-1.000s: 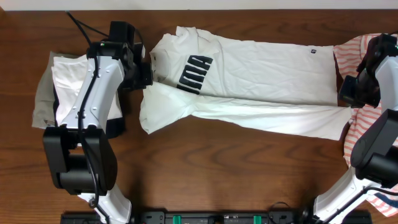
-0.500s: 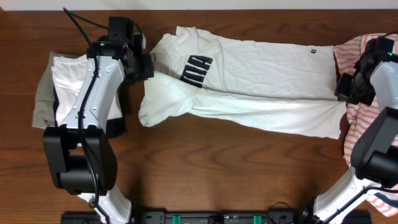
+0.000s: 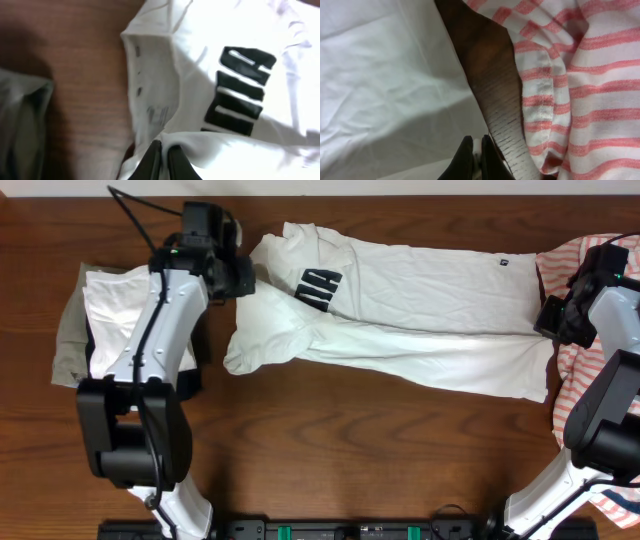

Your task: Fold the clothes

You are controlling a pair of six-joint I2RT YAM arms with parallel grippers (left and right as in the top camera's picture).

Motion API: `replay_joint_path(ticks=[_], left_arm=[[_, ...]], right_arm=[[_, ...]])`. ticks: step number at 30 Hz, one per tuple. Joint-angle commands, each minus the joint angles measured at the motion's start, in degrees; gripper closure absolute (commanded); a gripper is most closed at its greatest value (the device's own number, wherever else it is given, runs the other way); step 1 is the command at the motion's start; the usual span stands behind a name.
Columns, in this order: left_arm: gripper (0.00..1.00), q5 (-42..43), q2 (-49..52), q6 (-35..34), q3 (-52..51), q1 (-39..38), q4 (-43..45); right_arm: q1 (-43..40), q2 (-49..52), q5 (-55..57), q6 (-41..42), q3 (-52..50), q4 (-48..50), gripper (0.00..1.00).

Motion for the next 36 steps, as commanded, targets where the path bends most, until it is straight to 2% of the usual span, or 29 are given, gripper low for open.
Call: replay_joint_path(ticks=[1,12,15,18,26,28,29,30,33,36], left_arm=[[0.94,-0.1,1.9,-0.3,0.1,-1.8,1.4],[0.94,-0.7,4.9,-0.2,0.1,-3.5,5.4],[0.94,-0.8,4.9,2.1,0.1,-3.5,7.5],[0.94,-5.0,4.9,2.8,0.1,-3.5,11.9],[0.92,-5.3,5.0,2.8,0.1,-3.5,14.8],[0.83,-5.3,5.2,2.8,0.1,-3.5,14.3],[0.71,-5.3,5.3,2.8,0.1,-3.5,13.9],[0.65,-5.3,5.5,2.7,0.1,-3.5,13.1],[0.54,-5.3,5.7,2.8,0.1,-3.5,10.8],[0.51,-5.3,5.7,3.6,0.1,-3.4,8.0]], right_arm=[[0.4,-0.2,0.2,1.3,-0.4,0.2,0.99],[0.4,-0.2,0.2,1.2,-0.7,0.0,0.98],[0.4,-0.2,0.2,1.2,-1.4,0.0,0.98],[0.4,-0.2,0.3,1.2,-3.3,0.8,0.98],[0.4,-0.2,0.3,1.2,-5.5,1.9,0.98],[0.4,-0.2,0.3,1.2,-5.5,2.1,0.98],[0.4,-0.2,0.3,1.2,-5.5,2.1,0.98],[0.4,-0.2,0.3,1.2,-5.5,2.2,0.98],[0.4,-0.2,0.5,1.2,-5.5,2.2,0.98],[0.4,-0.2,0.7,1.2,-5.5,2.5,0.98]])
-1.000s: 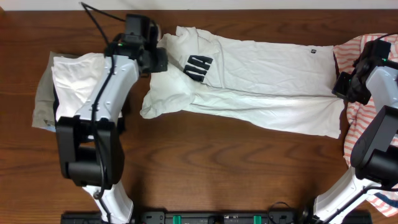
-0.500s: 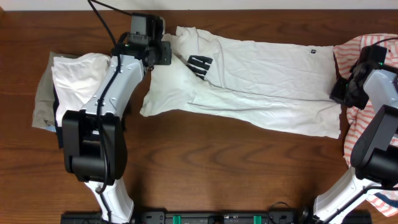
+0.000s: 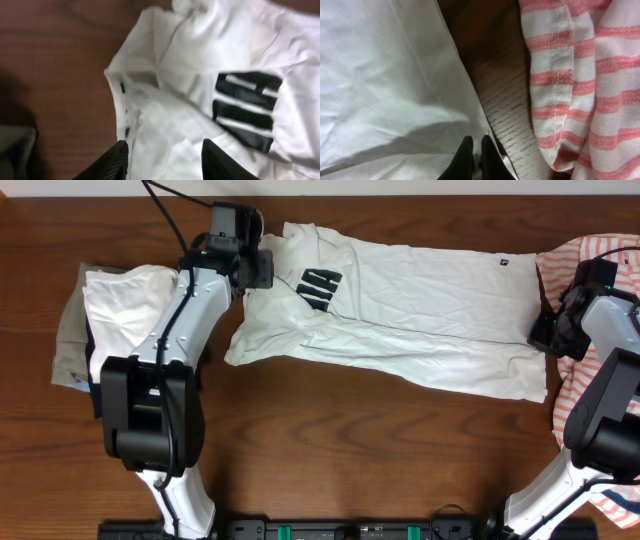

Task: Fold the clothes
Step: 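Adjust the shirt's left collar edge with the left gripper, right gripper holding hem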

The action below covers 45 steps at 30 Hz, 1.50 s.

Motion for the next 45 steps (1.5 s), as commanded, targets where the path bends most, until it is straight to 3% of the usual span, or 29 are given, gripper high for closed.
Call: replay_joint_path(ticks=[1,14,17,19,26,29,37,40,45], left_arm=[[0.51,-0.7,1.1,1.2,0.2,0.2,-2.9],[0.51,1.7,1.1,0.5,0.2,0.1,-26.0],[0.51,1.7,1.1,0.5,0.2,0.1,-26.8],[0.51,1.7,1.1,0.5,0.2,0.1,-26.1],[0.51,1.7,1.1,0.5,0.2,0.1,-21.5],[0.50,1.7,1.1,0.5,0.2,0.1,-21.1],[0.50,1.7,1.1,0.5,0.2,0.1,-29.9],[0.41,1.6,1.1,0.5,0.2,0.1,-33.6],[0.35,0.0,1.1,0.5,-2.1,0.1,-34.7]], right_arm=[[0.4,-0.2,0.6,0.9,-0.3,0.5,0.98],[0.3,-0.2,0.1,1.0,-0.3,5.8,0.98],[0.3,-0.2,0.1,2.5,-0.3,7.7,0.94],[0.3,-0.2,0.1,3.5,-0.3,8.4,0.84],[0.3,-0.2,0.0,4.2,-0.3,8.8,0.76],[0.4,-0.6,-3.5,0.6,-0.2,7.0,0.75],[0.4,-8.9,-4.4,-0.7,-0.1,-2.7,0.64],[0.2,-11.6,-4.1,-0.7,-0.1,-7.7,0.53],[0.1,-11.4,-4.1,-0.7,-2.0,-10.3,0.53]])
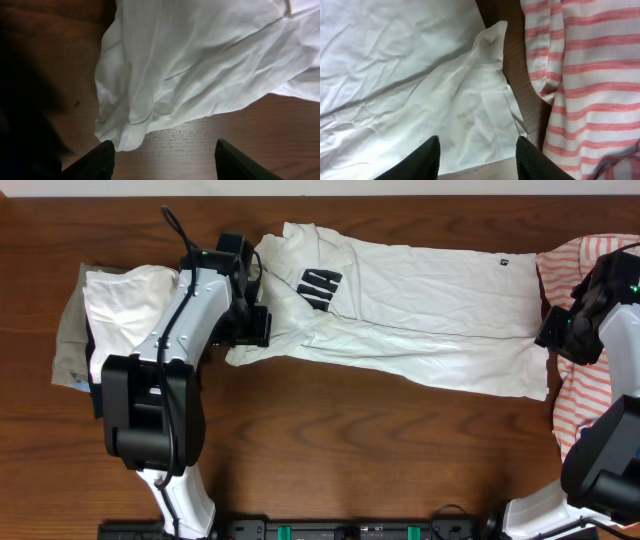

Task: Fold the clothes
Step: 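Adjust the shirt's left collar edge with the left gripper, right gripper holding hem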

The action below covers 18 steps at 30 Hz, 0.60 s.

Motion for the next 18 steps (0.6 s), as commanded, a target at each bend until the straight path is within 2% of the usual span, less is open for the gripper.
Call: replay_joint_path(ticks=[1,8,14,18], left_arm=[[0.35,-2.7,0.7,-0.1,-2.7,0.1,-0.1],[0.34,-8.4,0.7,0.0,-9.0,0.1,7.6],[0.35,-8.4,0.7,0.0,-10.0,0.2,14.0],[0.35,-8.4,0.7,0.0,-10.0,0.2,14.8]], right_arm=[[0.1,0.9,0.0,-0.3,-2.5,0.4,0.53],[0.2,0.9,-0.4,0.2,-8.6,5.3,0.52],[0.2,0.9,1.4,0.3,-11.7,7.2,0.54],[0.2,0.9,2.2,0.3,-13.7,9.1,0.53]])
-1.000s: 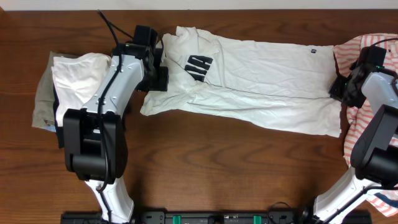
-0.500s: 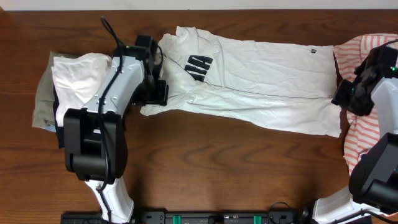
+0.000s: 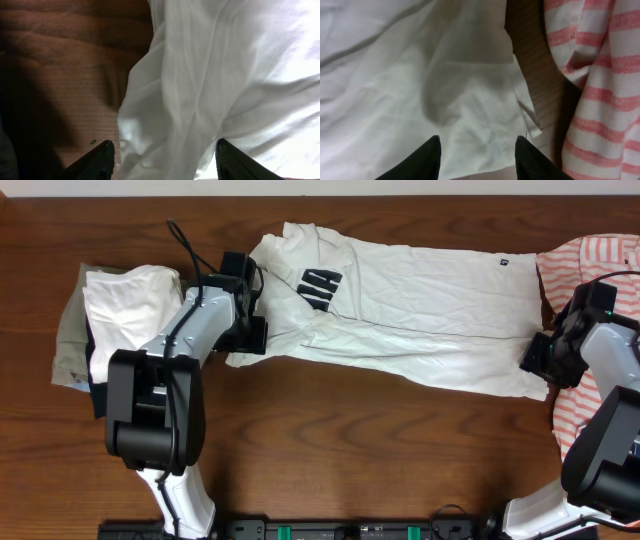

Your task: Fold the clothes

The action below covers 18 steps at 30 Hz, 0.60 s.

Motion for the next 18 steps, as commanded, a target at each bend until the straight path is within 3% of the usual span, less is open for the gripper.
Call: replay_joint_path(ticks=[1,14,18], left_arm=[[0.36,-1.1,0.6,-0.1,0.0,0.2,-0.1],[0.37,-1.1,0.6,-0.1,0.0,0.2,-1.3],[0.51,-1.1,0.6,0.0,0.0,0.2,-1.9]], right_arm=[[0.2,0.5,1.4,0.2,-2.0,1.4,0.53],[0.1,0.5,2.7,0.2,-9.4,10.0,0.45],[0.0,0.5,2.7,0.2,-11.5,12.9,0.47]])
